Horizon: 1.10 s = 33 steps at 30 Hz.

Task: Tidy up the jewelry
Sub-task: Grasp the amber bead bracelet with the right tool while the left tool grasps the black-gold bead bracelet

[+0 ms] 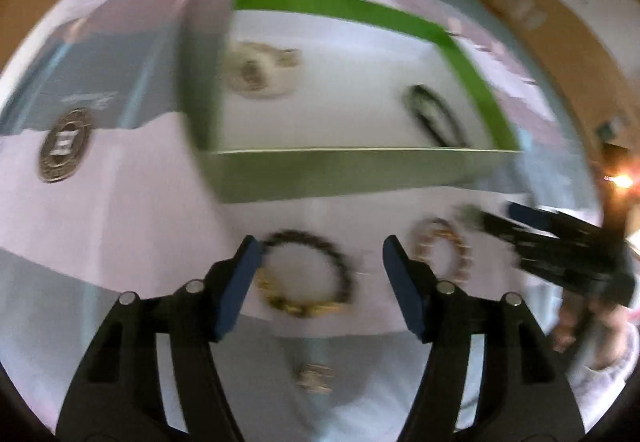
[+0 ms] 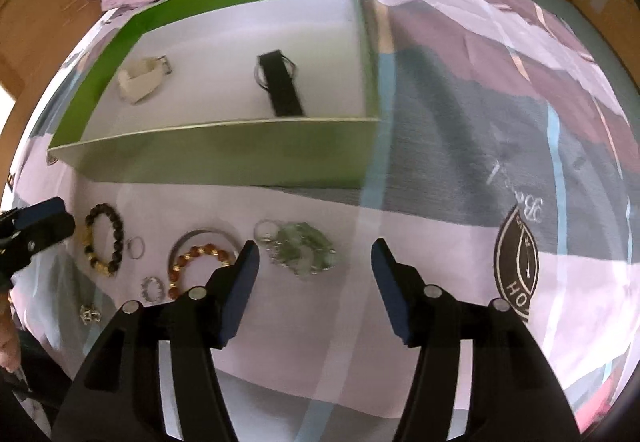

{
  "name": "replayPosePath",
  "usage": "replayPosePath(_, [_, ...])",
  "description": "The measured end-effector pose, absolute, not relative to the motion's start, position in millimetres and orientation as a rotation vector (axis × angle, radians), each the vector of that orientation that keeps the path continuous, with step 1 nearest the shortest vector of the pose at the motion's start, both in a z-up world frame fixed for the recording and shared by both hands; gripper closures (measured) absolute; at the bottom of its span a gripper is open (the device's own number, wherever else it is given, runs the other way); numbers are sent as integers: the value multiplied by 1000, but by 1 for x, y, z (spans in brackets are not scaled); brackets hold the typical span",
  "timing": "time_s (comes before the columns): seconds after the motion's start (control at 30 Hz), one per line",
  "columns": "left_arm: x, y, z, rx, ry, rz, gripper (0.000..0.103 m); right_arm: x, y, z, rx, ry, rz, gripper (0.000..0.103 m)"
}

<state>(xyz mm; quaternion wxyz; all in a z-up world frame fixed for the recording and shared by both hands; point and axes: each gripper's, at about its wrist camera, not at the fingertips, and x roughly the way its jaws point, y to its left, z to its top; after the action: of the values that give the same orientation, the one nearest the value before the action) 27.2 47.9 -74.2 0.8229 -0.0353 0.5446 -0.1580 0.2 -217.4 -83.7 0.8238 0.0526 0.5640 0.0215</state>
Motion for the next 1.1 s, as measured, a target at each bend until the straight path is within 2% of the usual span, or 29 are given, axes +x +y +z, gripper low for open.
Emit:
replayPosePath(0.1, [30, 56, -89, -47, 1210, -258, 39, -1, -203, -85, 99, 1207, 124, 46])
replayPosePath(0.13, [30, 54, -92, -37, 1220, -253, 39, -2, -195, -86, 74, 1207, 143, 54])
replayPosePath(0.2, [28, 50, -98, -1, 1235, -252, 40, -5, -183, -88, 17, 1207, 159, 59])
replayPosePath(0.27, [26, 40, -104, 43, 1250, -244, 40, -6, -172, -91, -38, 1208, 167, 69])
replayPosePath(0.3, [27, 37, -108, 64, 1259, -236, 45, -6, -170, -94, -34, 1227, 179, 78])
replayPosePath(0.33, [27, 34, -112, 85, 1267, -224, 48, -5, -170, -97, -32, 1238, 182, 81])
replayPosePath(0.43, [28, 37, -113, 119, 1259, -185, 69, -5, -169, -98, -39, 1242, 191, 93])
replayPosePath(0.47, [28, 40, -110, 112, 1250, -180, 80, -6, -171, -96, -36, 1239, 194, 94])
replayPosePath(0.5, [28, 42, -107, 97, 1241, -187, 85, -6, -172, -95, -31, 1235, 193, 95])
replayPosePath(0.57, [28, 44, -102, 76, 1223, -206, 88, -6, -180, -89, -15, 1218, 174, 95])
replayPosePath(0.77, [21, 40, -79, 75, 1141, -242, 88, 0, -201, -77, 36, 1178, 105, 95])
replayPosePath(0.93, [28, 29, -89, 84, 1174, -274, 87, -1, -199, -89, 29, 1208, 96, 95])
replayPosePath(1.1, [35, 41, -111, 119, 1269, -194, 80, -2, -196, -92, 12, 1222, 99, 95])
